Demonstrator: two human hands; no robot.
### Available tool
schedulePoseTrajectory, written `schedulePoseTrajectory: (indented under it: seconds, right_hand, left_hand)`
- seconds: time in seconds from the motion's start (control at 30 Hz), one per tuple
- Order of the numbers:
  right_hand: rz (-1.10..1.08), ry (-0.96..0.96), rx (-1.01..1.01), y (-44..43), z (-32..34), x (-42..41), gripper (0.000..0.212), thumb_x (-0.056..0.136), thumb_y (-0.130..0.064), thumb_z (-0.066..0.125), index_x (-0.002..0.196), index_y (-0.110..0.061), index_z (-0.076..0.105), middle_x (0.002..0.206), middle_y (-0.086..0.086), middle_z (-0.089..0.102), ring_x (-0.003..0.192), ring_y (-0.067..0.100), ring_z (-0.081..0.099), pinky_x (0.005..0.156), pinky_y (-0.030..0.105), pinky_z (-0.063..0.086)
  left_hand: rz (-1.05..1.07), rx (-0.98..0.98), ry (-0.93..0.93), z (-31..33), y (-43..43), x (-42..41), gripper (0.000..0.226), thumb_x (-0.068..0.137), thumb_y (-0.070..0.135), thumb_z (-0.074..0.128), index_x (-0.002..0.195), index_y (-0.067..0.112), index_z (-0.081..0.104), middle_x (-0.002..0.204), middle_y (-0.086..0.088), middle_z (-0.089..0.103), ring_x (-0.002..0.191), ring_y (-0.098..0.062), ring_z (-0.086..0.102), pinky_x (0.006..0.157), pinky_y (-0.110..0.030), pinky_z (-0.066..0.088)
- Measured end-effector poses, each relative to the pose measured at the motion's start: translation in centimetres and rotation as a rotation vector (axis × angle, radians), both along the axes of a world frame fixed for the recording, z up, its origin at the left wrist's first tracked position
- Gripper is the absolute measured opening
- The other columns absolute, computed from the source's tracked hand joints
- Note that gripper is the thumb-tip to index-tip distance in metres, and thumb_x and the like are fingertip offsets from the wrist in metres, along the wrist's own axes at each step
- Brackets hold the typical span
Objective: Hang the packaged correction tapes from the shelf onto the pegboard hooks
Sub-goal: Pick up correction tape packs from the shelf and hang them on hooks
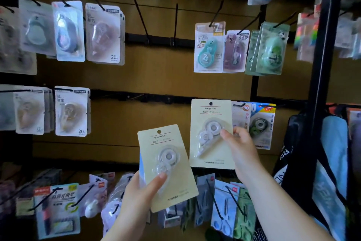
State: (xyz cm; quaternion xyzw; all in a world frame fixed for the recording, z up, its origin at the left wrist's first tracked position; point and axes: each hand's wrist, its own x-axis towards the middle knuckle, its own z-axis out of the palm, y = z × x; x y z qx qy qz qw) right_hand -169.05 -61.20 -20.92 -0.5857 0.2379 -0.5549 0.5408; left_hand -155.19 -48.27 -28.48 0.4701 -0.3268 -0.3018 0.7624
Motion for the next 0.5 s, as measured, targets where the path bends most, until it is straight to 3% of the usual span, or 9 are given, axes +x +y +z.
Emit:
schedulePoseTrajectory:
  seconds: [0.1,0.2,0.3,0.37,0.43,0.5]
  right_hand:
    - [-0.044,0.017,-0.024,-0.7,0.0,0.6,0.010,0.088,-0.016,0.056,0.084,-0.023,0.050,0.082,-0.001,0.060,0.072,0.014,0.058,0.069,0.032,0.048]
    - [-0.076,0.034,-0.030,-1.7,-0.3,0.9,0.013,0.088,-0.016,0.057,0.082,-0.025,0.049,0.084,-0.002,0.059,0.073,0.014,0.057,0.067,0.031,0.048]
    - [-0.093,0.054,-0.027,-2.6,-0.5,1.6,0.011,0.088,-0.016,0.056,0.094,-0.020,0.048,0.083,-0.004,0.058,0.073,0.013,0.056,0.067,0.030,0.048]
    - [-0.094,0.063,-0.032,-3.3,-0.4,2.3,0.013,0.089,-0.015,0.055,0.099,-0.018,0.046,0.082,-0.005,0.056,0.072,0.011,0.055,0.063,0.027,0.047]
    - [-0.125,0.065,-0.043,-4.0,-0.3,3.3,0.015,0.089,-0.014,0.055,0.099,-0.020,0.046,0.082,-0.007,0.055,0.073,0.009,0.054,0.061,0.025,0.047]
    - [-0.153,0.030,-0.038,-5.1,-0.1,4.4,0.017,0.088,-0.012,0.056,0.100,-0.020,0.047,0.088,-0.004,0.059,0.078,0.012,0.057,0.071,0.031,0.050]
  left_hand:
    - [0.026,0.000,0.008,-0.1,-0.7,0.7,0.017,0.080,0.018,0.067,0.088,0.027,0.056,0.090,-0.005,0.067,0.080,-0.023,0.064,0.059,-0.033,0.051]
    - [0.025,0.002,0.010,-0.6,-1.5,1.4,0.031,0.059,0.029,0.071,0.088,0.028,0.058,0.088,-0.004,0.070,0.085,-0.025,0.066,0.067,-0.038,0.054]
    - [0.032,0.011,-0.004,-1.0,-2.2,2.0,0.042,0.046,0.035,0.075,0.085,0.026,0.062,0.081,-0.002,0.073,0.088,-0.028,0.066,0.078,-0.045,0.054]
    - [0.043,0.011,-0.013,-1.2,-2.7,2.5,0.057,0.035,0.039,0.075,0.088,0.024,0.061,0.087,-0.006,0.071,0.087,-0.029,0.066,0.077,-0.044,0.053]
    - [0.053,0.007,-0.002,-1.4,-3.1,3.0,0.057,0.039,0.034,0.076,0.092,0.021,0.061,0.092,-0.010,0.070,0.089,-0.031,0.065,0.078,-0.045,0.053]
    - [0.071,0.004,0.003,-1.6,-3.4,3.5,0.048,0.043,0.032,0.075,0.089,0.021,0.062,0.095,-0.011,0.070,0.089,-0.033,0.065,0.082,-0.047,0.052]
